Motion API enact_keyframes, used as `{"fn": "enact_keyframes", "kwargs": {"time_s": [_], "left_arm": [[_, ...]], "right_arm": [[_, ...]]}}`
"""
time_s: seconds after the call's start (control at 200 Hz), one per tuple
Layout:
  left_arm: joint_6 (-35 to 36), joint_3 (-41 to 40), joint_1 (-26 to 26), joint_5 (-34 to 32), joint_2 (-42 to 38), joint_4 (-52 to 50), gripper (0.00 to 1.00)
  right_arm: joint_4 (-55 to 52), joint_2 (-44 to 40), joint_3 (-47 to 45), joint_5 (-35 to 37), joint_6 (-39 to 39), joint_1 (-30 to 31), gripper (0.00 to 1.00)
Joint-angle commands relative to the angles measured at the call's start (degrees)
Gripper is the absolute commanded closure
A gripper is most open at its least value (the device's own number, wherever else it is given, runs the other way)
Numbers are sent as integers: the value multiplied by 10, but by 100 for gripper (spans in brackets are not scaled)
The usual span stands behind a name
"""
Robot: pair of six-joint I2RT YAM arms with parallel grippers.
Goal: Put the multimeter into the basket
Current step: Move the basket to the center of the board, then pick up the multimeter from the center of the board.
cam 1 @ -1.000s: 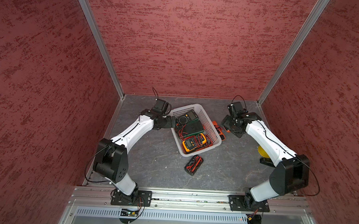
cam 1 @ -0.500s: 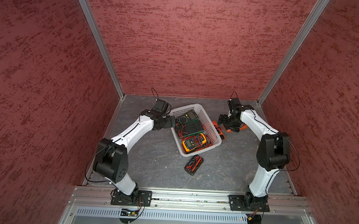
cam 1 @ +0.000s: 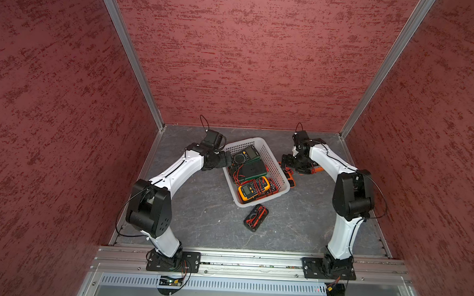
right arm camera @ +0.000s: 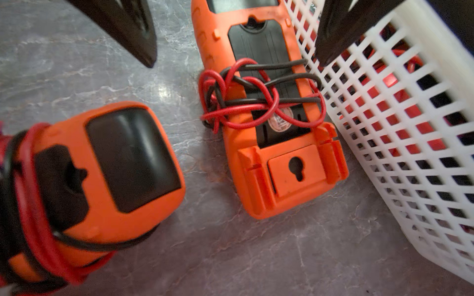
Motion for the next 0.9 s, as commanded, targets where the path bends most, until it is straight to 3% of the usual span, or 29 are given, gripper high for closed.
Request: {"fn": "enact_keyframes", "kwargs": {"time_s": [0.0, 0.2, 0.521, 0.766, 0.897], "left_arm": [[2, 17, 5, 8, 14, 9, 0], [4, 21, 9, 12, 18, 8, 0], [3, 21, 12, 11, 21, 8, 0], [6, 25, 14, 12, 23, 4, 0], [8, 27, 15, 11, 22, 2, 0]], "right_arm": [[-15, 23, 17, -52, -19, 20, 1], [-23, 44, 37, -71, -6, 24, 1], [-63, 97, 55, -31, 35, 27, 1], [-121, 104, 65, 69, 23, 27, 1], [-125, 91, 61, 70, 15, 16, 5]]}}
